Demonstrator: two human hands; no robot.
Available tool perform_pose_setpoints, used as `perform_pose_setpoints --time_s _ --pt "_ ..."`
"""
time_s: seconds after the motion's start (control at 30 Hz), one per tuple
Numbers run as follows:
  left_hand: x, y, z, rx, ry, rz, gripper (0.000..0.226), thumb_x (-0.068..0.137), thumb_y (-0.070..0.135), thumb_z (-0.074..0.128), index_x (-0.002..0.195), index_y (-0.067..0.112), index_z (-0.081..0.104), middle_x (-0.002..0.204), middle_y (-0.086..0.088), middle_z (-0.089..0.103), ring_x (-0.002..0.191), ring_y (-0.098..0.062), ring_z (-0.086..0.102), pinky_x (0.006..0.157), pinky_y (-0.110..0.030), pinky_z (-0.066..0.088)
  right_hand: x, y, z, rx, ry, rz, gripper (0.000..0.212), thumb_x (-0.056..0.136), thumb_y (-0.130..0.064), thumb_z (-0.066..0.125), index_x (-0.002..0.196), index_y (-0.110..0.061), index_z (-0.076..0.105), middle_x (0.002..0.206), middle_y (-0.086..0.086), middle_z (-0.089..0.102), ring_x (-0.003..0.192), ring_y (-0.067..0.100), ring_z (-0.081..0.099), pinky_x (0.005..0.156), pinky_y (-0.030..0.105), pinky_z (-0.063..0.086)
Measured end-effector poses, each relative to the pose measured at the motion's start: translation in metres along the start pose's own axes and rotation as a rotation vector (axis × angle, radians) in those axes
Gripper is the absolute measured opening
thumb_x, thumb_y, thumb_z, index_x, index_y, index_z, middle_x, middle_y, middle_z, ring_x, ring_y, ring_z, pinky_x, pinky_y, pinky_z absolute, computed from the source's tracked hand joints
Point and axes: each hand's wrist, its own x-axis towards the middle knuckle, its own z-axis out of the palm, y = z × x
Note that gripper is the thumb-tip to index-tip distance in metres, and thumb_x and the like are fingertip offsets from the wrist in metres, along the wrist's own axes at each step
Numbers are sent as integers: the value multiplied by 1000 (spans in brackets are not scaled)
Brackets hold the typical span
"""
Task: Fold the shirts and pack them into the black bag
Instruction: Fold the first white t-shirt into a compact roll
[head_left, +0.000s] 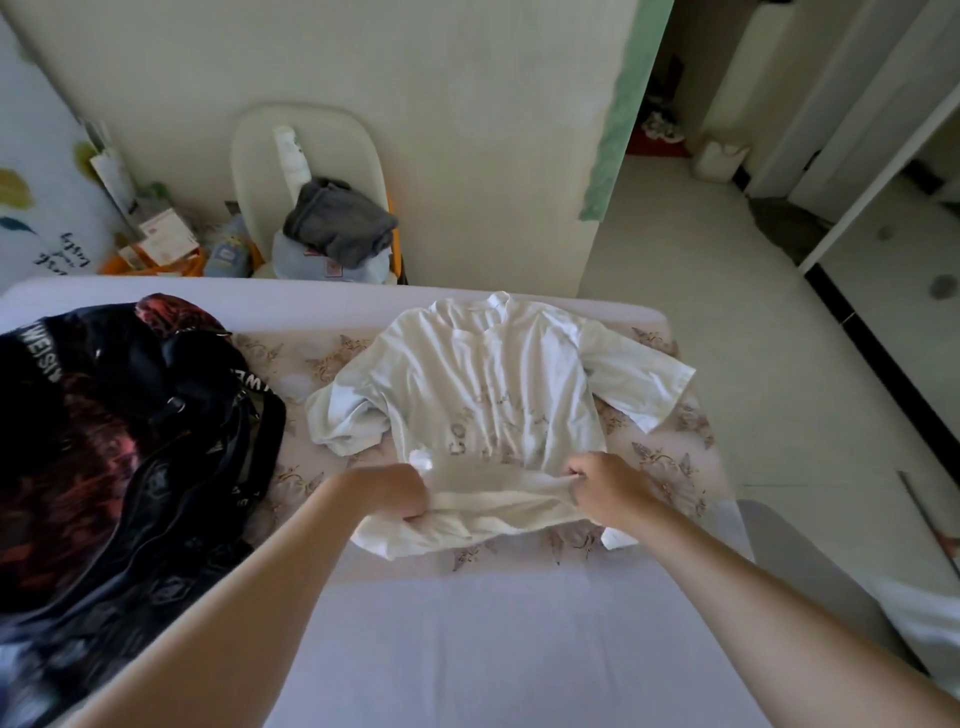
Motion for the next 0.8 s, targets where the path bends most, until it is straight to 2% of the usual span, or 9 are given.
perform_pose_setpoints --time_s 0.07,0.13,0.2,0.3,0.4,0.47,0.53,0.63,0.8 --pt "-20 -2 11 -62 -295 -163 24 82 29 54 99 12 58 85 -5 60 77 -23 59 76 -31 51 -13 1 1 3 -325 -9 24 90 -19 54 94 -26 76 100 1 73 99 26 66 79 32 47" --pt "-25 0 31 -100 -424 -139 26 86 35 57 98 15 67 95 -4 71 85 -24 69 86 -37 56 -26 11 8 181 -405 120 27 89 -25 55 102 -13 74 97 4 77 91 25 71 81 32 55" --pt "-17 9 53 -37 -315 7 21 90 34 59 98 19 72 98 5 75 84 -16 72 87 -32 56 -38 28 17 232 -226 117 24 92 -27 53 98 -17 74 92 -4 76 85 18 72 84 36 58" --pt "-3 29 89 -51 56 222 22 85 40 66 105 31 68 112 10 68 100 -9 64 89 -28 52 -51 53 39 14 12 154 21 96 -26 48 108 -26 65 113 -5 66 100 17 63 87 36 53" --pt "5 52 132 96 242 386 61 72 59 72 128 42 54 144 8 42 134 -16 36 107 -38 36 -58 68 66 -27 -66 282 47 95 -41 53 135 -19 40 129 7 53 113 29 58 84 36 48" --pt "9 61 157 266 272 417 79 67 63 73 138 44 45 154 8 23 142 -21 18 111 -45 27 -64 70 83 14 -52 236 58 95 -38 53 144 -20 27 129 9 56 112 31 60 84 37 49" --pt "12 65 171 223 365 445 62 71 51 74 130 42 55 149 8 32 138 -20 24 109 -44 31 -69 69 94 32 34 131 54 97 -22 48 145 -31 26 124 5 63 105 30 63 81 35 51" --pt "11 70 177 4 479 436 28 83 26 71 110 26 70 121 6 56 118 -16 45 97 -36 45 -77 78 90 -65 162 31 41 94 -13 47 128 -36 47 117 -1 65 101 27 64 78 33 50" --pt "-3 95 180 -121 163 466 27 87 30 66 113 32 70 111 13 67 101 -9 61 88 -20 46 -96 118 65 -385 32 187 40 91 -13 47 125 -29 61 126 1 63 113 25 60 91 32 46"
